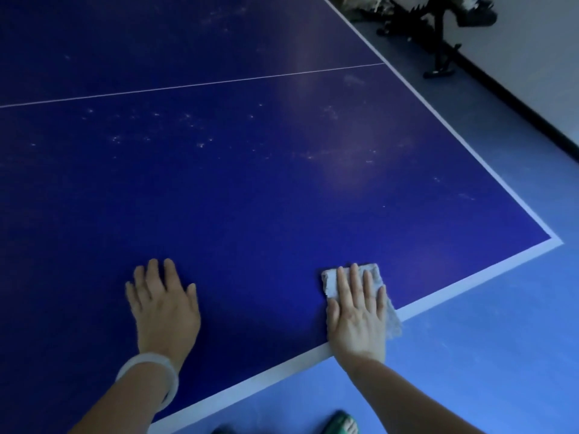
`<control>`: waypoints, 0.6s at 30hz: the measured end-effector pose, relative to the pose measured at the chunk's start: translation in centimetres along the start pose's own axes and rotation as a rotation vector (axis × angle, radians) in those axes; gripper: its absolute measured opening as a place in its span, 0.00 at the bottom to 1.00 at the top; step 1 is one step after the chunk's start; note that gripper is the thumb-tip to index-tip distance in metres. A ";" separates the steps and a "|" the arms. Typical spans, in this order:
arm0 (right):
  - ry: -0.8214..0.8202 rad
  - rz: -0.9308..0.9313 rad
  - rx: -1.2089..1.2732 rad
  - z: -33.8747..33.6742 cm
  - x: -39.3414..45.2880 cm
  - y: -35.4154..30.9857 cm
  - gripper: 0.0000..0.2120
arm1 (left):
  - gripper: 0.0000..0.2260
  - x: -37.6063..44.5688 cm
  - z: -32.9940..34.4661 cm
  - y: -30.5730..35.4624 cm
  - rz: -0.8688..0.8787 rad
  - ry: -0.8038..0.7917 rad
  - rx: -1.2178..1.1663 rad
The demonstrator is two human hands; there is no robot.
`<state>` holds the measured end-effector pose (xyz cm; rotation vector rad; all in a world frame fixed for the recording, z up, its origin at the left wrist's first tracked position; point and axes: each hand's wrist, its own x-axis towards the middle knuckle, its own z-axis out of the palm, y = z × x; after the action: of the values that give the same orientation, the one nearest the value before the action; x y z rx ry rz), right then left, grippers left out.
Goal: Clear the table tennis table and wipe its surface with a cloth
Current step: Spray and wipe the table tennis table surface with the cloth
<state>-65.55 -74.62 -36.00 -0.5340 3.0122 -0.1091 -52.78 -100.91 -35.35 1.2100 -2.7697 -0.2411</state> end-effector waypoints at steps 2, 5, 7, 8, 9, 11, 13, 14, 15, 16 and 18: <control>0.004 -0.039 -0.010 -0.1 0.1 0.2 0.28 | 0.26 0.3 0.2 4.4 0.123 -0.012 -0.009; 0.013 -0.132 -0.015 -0.4 0.5 1.0 0.27 | 0.27 0.7 1.1 12.5 0.082 -0.103 -0.096; -0.004 -0.223 -0.011 -0.3 1.1 2.2 0.27 | 0.29 0.8 2.3 16.4 -0.042 -0.176 -0.110; -0.023 -0.278 -0.010 -0.4 1.4 3.1 0.27 | 0.31 0.7 3.0 17.7 -0.091 -0.188 -0.082; -0.034 -0.342 -0.015 -0.5 1.9 4.3 0.27 | 0.32 0.7 3.6 18.4 -0.123 -0.186 -0.045; -0.050 -0.444 -0.048 -0.9 3.4 7.5 0.27 | 0.32 0.4 4.4 18.9 -0.141 -0.152 0.005; -0.028 -0.450 -0.075 -1.6 6.2 11.6 0.28 | 0.32 0.2 4.7 18.8 -0.136 -0.111 0.023; -0.011 -0.391 -0.078 -2.0 7.9 13.9 0.28 | 0.31 0.2 4.8 18.9 -0.137 -0.103 0.030; -0.012 -0.277 -0.062 -2.4 9.6 16.2 0.27 | 0.31 0.2 4.8 18.9 -0.142 -0.104 0.041; -0.012 -0.108 -0.035 -2.7 11.4 18.1 0.26 | 0.31 0.2 4.9 19.0 -0.147 -0.106 0.056; -0.002 0.279 0.080 -3.3 13.9 19.9 0.26 | 0.31 0.3 4.9 19.2 -0.162 -0.117 0.075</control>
<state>-85.58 -60.61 -35.35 -0.1046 3.0268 -0.2089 -67.57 -87.81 -36.56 1.4873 -2.8037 -0.2312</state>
